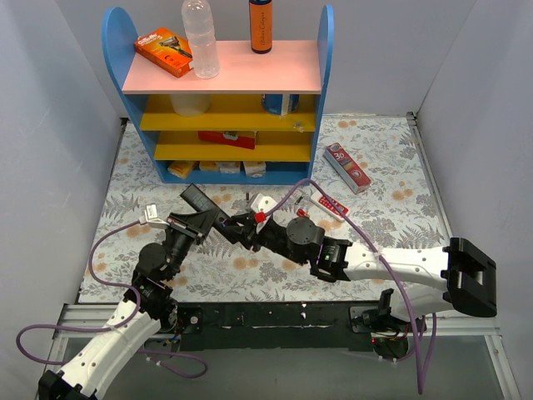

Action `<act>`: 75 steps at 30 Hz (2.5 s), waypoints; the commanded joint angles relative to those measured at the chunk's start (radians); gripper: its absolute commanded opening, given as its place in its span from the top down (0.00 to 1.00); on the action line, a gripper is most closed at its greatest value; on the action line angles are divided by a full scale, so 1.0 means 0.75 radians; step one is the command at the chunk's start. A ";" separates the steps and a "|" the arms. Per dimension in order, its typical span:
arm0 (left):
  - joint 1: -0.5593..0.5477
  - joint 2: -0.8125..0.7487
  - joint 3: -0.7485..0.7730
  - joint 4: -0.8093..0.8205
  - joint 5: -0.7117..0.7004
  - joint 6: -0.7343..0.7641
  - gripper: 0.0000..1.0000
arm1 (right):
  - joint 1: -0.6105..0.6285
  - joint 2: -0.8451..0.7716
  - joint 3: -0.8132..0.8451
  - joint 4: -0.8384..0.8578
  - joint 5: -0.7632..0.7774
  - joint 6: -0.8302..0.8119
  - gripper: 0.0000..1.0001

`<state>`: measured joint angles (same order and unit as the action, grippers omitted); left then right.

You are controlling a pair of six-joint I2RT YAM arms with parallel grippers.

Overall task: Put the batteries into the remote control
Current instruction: Load the battery cover into the remote control.

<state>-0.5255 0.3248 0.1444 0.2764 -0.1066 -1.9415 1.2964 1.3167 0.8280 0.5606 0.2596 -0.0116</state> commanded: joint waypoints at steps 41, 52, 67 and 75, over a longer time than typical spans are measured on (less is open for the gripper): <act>0.003 0.033 0.088 -0.015 0.009 -0.103 1.00 | 0.004 -0.123 -0.157 0.277 -0.062 -0.009 0.86; 0.001 0.025 0.088 -0.021 0.021 -0.125 1.00 | 0.006 -0.111 -0.161 0.294 -0.043 -0.009 0.86; 0.001 0.017 0.077 0.024 0.046 -0.181 1.00 | 0.006 -0.095 -0.175 0.314 -0.025 -0.011 0.86; 0.001 0.029 0.073 0.051 0.066 -0.203 1.00 | 0.004 -0.091 -0.184 0.339 -0.029 -0.013 0.86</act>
<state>-0.5255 0.3450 0.1638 0.2695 -0.0731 -1.9968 1.2964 1.2499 0.7036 0.7521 0.2222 -0.0257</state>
